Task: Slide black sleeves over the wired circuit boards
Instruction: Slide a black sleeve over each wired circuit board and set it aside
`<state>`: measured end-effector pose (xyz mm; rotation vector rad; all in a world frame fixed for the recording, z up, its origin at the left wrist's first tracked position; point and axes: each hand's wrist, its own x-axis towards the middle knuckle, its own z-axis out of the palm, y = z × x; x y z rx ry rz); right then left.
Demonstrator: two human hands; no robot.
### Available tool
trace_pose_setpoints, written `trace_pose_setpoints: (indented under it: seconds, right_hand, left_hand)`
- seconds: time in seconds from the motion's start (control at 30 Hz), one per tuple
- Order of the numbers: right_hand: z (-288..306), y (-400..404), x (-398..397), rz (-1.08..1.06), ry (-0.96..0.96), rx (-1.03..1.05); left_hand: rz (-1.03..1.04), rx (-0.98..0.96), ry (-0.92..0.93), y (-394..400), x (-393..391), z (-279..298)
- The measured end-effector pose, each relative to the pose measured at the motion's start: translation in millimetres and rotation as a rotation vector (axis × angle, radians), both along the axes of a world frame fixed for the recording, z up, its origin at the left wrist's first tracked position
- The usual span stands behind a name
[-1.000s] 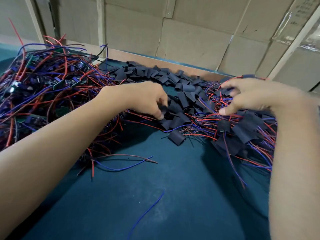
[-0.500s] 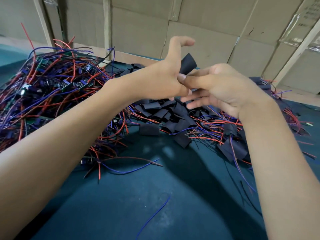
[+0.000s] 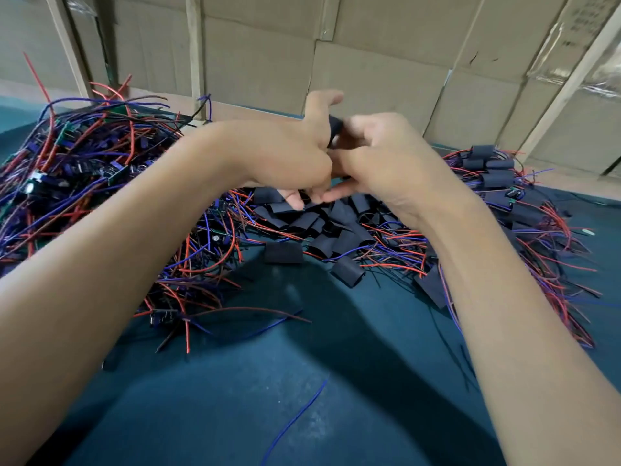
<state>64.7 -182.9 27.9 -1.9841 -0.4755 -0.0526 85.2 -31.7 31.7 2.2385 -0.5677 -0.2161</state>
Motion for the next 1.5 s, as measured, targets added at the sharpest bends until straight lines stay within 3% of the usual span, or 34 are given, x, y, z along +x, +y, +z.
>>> trace_pose_setpoints:
  seconds: [0.13, 0.27, 0.33, 0.4, 0.47, 0.53, 0.6, 0.87, 1.13, 1.5]
  right_hand:
    - [2, -5, -5, 0.007, -0.062, -0.046]
    - [4, -5, -4, -0.086, -0.069, -0.041]
    - [3, -2, -3, -0.123, -0.095, -0.022]
    - [3, 0, -2, -0.178, -0.097, 0.029]
    - [4, 0, -2, -0.218, -0.073, 0.077]
    - [6, -1, -4, -0.245, -0.055, 0.131]
    - [9, -2, -5, -0.261, -0.061, 0.177]
    - [16, -11, -6, -0.186, 0.014, 0.289]
    - [20, -18, -6, -0.122, 0.098, 0.356]
    - [21, -34, 2, -0.235, 0.091, 0.242]
  left_hand:
    - [-0.132, -0.228, 0.311, 3, -5, 4]
    - [-0.138, -0.339, 0.405, 9, -2, 10]
    - [-0.134, -0.266, 0.413, 11, 0, 12]
    - [-0.005, 0.029, 0.278, 20, 3, 14]
    - [0.133, 0.554, 0.07, 33, 7, 14]
    - [0.2, 0.977, -0.006, 42, 4, 9]
    - [0.22, 1.126, -0.017, 43, 2, 0]
    - [0.214, 0.967, -0.039, 46, 14, -1]
    - [0.106, 0.634, -0.173, 46, 18, 12]
    - [-0.075, 0.472, -0.207, 42, 2, 27]
